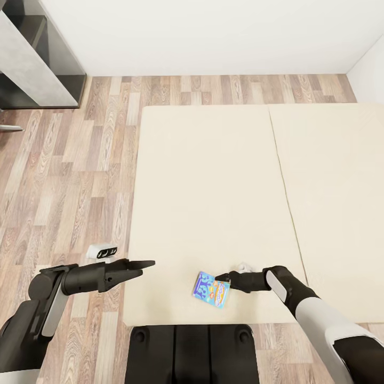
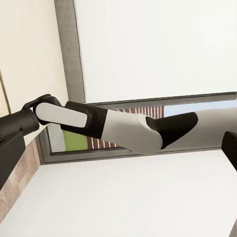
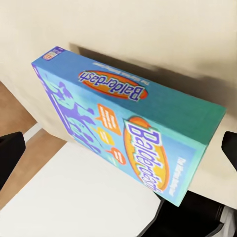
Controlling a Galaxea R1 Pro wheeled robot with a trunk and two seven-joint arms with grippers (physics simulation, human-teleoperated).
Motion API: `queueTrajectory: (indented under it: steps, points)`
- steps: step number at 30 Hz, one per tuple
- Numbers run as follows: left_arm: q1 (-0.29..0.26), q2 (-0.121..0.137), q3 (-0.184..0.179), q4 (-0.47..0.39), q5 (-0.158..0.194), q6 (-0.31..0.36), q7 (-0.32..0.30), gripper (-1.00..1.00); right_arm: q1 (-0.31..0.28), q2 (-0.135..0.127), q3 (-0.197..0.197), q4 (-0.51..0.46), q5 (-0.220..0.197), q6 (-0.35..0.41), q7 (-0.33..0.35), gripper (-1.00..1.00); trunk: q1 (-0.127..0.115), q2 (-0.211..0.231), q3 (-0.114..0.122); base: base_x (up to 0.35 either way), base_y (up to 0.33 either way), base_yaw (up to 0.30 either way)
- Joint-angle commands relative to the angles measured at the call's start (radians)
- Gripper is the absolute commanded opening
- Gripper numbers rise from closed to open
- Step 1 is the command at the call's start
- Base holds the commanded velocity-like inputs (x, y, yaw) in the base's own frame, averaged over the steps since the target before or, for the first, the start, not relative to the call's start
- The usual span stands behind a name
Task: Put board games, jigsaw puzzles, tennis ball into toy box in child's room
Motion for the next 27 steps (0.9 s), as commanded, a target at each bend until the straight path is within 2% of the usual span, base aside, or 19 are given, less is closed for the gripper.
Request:
queueTrajectory:
  steps: [1,7,9,13,16,27]
  points:
    - [0.000,0.000,0.000,0.000,-0.001,0.011,-0.004,1.00,0.000,-0.001,0.004,-0.001,-0.003,0.003,0.001,1.00,0.001,-0.002,-0.001,0.000,0.000,0.000]
    - [-0.001,-0.001,-0.003,0.000,-0.001,0.011,-0.004,1.00,0.000,0.000,0.010,-0.001,-0.003,0.002,0.001,1.00,0.001,-0.002,-0.001,0.000,0.000,0.000]
    - [0.000,-0.002,-0.004,0.000,-0.001,0.011,-0.004,1.00,0.000,0.009,0.021,-0.002,-0.003,0.002,0.001,1.00,0.001,-0.002,-0.001,0.000,0.000,0.000]
    - [0.000,-0.002,-0.004,0.000,-0.001,0.011,-0.004,1.00,0.000,0.060,0.042,-0.009,-0.003,0.000,0.002,1.00,0.001,-0.002,-0.001,0.000,0.000,0.000]
    - [0.000,-0.001,-0.004,0.000,-0.001,0.011,-0.004,1.00,0.000,0.078,0.046,-0.011,-0.003,-0.005,0.001,1.00,0.001,-0.002,-0.001,0.000,0.000,0.000]
    - [0.000,-0.002,-0.006,0.000,-0.002,0.010,-0.004,1.00,0.000,0.086,0.043,-0.017,-0.006,-0.022,0.004,1.00,0.001,-0.002,-0.001,0.000,0.000,0.000]
